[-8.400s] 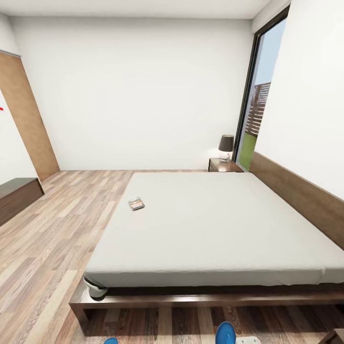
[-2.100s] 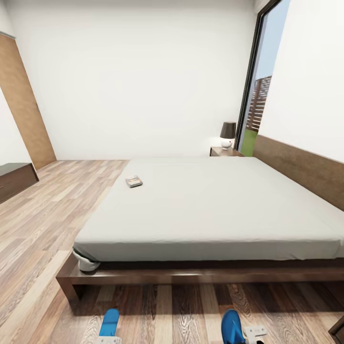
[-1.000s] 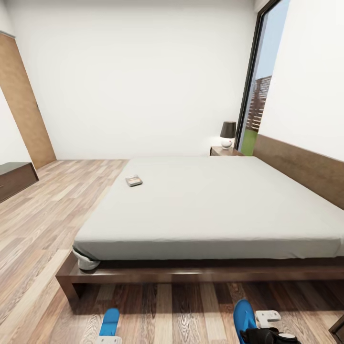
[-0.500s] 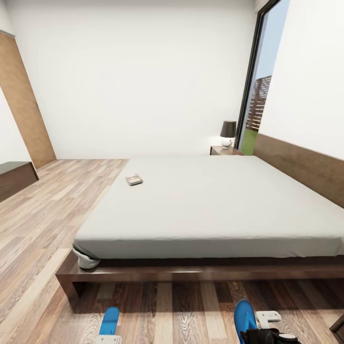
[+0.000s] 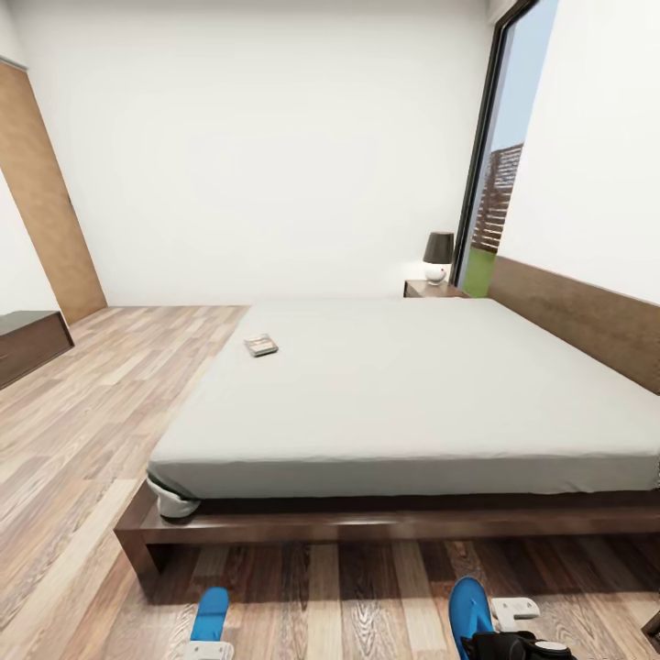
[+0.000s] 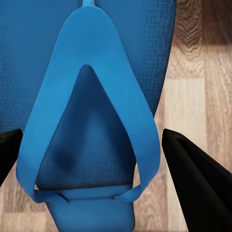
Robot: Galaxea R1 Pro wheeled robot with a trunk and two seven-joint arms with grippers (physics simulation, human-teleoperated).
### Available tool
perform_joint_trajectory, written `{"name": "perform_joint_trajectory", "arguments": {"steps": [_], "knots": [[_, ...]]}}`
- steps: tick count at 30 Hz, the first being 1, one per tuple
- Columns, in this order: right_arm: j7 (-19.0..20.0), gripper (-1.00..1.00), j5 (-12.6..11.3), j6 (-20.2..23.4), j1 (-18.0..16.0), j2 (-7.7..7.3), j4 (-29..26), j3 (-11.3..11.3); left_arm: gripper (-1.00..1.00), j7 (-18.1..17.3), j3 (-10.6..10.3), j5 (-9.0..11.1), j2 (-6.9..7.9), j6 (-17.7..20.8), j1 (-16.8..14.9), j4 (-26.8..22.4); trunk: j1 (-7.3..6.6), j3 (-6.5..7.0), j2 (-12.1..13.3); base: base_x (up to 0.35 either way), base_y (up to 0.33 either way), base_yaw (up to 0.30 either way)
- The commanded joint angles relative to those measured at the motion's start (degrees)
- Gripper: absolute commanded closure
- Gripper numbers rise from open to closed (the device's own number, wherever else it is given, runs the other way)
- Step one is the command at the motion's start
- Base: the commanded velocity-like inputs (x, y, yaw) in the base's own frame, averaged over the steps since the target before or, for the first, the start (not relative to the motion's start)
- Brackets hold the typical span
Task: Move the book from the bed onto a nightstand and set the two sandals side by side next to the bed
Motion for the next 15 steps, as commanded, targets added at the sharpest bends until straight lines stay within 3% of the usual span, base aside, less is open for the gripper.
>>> {"name": "perform_joint_trajectory", "arguments": {"steps": [1, 8, 15], "knots": [[0.3, 1.00, 0.0, 0.4, 0.0, 0.03, -0.1, -0.1, 1.00, 0.2, -0.5, 0.5, 0.02, -0.2, 0.0, 0.0, -0.01, -0.06, 0.0, 0.016, 0.067, -0.138], [0.3, 1.00, 0.0, 0.5, 0.0, -0.01, 0.0, -0.1, 1.00, 0.0, -0.6, 0.5, -0.01, -0.2, 0.0, 0.0, -0.01, -0.06, 0.0, 0.029, 0.076, -0.208], [0.3, 1.00, 0.0, 0.2, 0.0, 0.01, 0.0, -0.1, 1.00, -0.1, -0.6, 0.5, -0.02, -0.2, 0.1, 0.0, -0.01, -0.06, 0.0, 0.015, 0.051, -0.050]]}}
